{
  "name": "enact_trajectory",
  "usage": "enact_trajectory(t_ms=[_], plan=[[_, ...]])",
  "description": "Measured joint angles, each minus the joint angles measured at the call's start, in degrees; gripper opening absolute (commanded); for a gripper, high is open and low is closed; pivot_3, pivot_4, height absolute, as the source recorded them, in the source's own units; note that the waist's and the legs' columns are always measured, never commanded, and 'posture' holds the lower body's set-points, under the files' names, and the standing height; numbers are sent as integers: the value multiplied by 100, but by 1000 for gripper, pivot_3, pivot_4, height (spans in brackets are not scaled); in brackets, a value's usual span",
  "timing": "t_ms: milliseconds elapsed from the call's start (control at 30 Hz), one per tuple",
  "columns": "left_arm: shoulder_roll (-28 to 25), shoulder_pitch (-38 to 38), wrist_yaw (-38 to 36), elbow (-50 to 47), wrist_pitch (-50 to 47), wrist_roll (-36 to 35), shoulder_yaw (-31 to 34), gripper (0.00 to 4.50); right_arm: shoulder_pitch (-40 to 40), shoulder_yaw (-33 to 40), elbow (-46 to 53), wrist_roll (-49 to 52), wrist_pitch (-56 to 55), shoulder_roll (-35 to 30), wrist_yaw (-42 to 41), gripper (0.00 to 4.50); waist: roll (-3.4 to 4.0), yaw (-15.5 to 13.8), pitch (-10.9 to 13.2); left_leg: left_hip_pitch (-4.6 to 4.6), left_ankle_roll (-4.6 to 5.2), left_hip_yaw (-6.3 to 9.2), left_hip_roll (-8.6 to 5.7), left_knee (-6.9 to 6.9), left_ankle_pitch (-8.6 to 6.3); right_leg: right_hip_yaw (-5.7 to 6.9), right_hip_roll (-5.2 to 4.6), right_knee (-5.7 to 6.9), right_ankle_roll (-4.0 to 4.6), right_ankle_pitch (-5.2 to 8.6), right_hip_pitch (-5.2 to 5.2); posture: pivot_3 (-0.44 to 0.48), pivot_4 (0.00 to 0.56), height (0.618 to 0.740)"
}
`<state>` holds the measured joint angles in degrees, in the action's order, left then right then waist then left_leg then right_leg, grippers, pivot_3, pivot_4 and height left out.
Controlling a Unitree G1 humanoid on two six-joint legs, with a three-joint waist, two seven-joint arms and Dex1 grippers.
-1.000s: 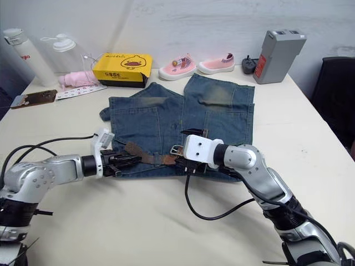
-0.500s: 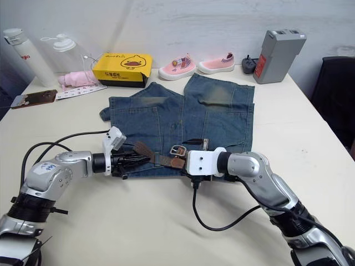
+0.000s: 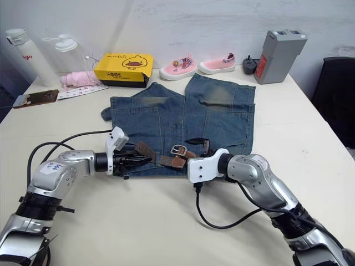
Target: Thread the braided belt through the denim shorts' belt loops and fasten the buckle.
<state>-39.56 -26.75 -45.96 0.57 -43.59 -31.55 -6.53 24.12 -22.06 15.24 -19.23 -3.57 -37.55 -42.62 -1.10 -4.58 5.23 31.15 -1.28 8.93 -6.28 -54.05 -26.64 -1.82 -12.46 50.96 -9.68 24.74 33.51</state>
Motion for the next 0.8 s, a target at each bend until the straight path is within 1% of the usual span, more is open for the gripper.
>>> enact_trajectory(t_ms=[200, 233, 500, 567, 600, 700, 733, 767, 800], plan=[[70, 1, -51, 0, -78, 78, 84, 0, -35, -41, 0, -192, -265, 101, -1, 227, 0, 2, 0, 0, 1, 4, -3, -1, 3, -1, 2, 5, -1, 0, 1, 0, 150, 618], [74, 1, -53, 0, -93, 110, 102, 0, -51, -56, -1, -261, -277, 133, 1, 46, 0, 6, 0, 0, -7, 4, -3, -1, 7, -1, 2, 6, -1, 0, 1, 0, 150, 618], [145, 1, -59, 0, -177, 223, 191, 0, -133, -63, -92, -434, -382, 233, -16, 46, -4, 18, -3, -4, -4, 4, 0, -1, 7, -1, 3, 17, -2, -1, 2, 0, 150, 618], [170, 2, -59, -1, -213, 231, 225, 782, -149, -61, -92, -437, -380, 256, -28, 0, -4, 20, -3, -4, -4, 5, 1, -1, 7, 0, 3, 19, -2, -1, 3, 0, 150, 618], [209, 21, -67, -10, -262, 198, 293, 961, -150, -60, -92, -437, -374, 263, -34, 0, -3, 22, -3, -4, -3, 6, 0, -1, 7, 0, 4, 21, -2, -1, 3, 0, 150, 618], [259, 182, -104, -274, -575, -41, 462, 2239, -182, -55, -91, -420, -324, 318, -60, 0, -4, 44, -2, 0, -10, 10, 2, -1, 11, 1, 5, 24, -2, -1, 8, 0, 150, 618], [257, 281, -59, -463, -768, -167, 604, 2798, -204, -38, -86, -387, -272, 336, -76, 0, -3, 56, -2, 0, -23, 10, 2, -1, 17, 2, 5, 23, -2, -1, 9, 0, 150, 618], [255, 305, -33, -536, -864, -234, 665, 3150, -217, -26, -86, -375, -250, 338, -86, 0, -3, 58, -2, -1, -24, 11, 3, -1, 18, 2, 5, 25, -2, -1, 8, 0, 150, 618], [249, 414, 45, -730, -1046, -349, 834, 3150, -212, -17, -82, -343, -221, 364, -100, 0, -4, 65, -2, 1, -24, 11, 3, -1, 18, 1, 5, 24, -2, -1, 10, 0, 150, 618]])
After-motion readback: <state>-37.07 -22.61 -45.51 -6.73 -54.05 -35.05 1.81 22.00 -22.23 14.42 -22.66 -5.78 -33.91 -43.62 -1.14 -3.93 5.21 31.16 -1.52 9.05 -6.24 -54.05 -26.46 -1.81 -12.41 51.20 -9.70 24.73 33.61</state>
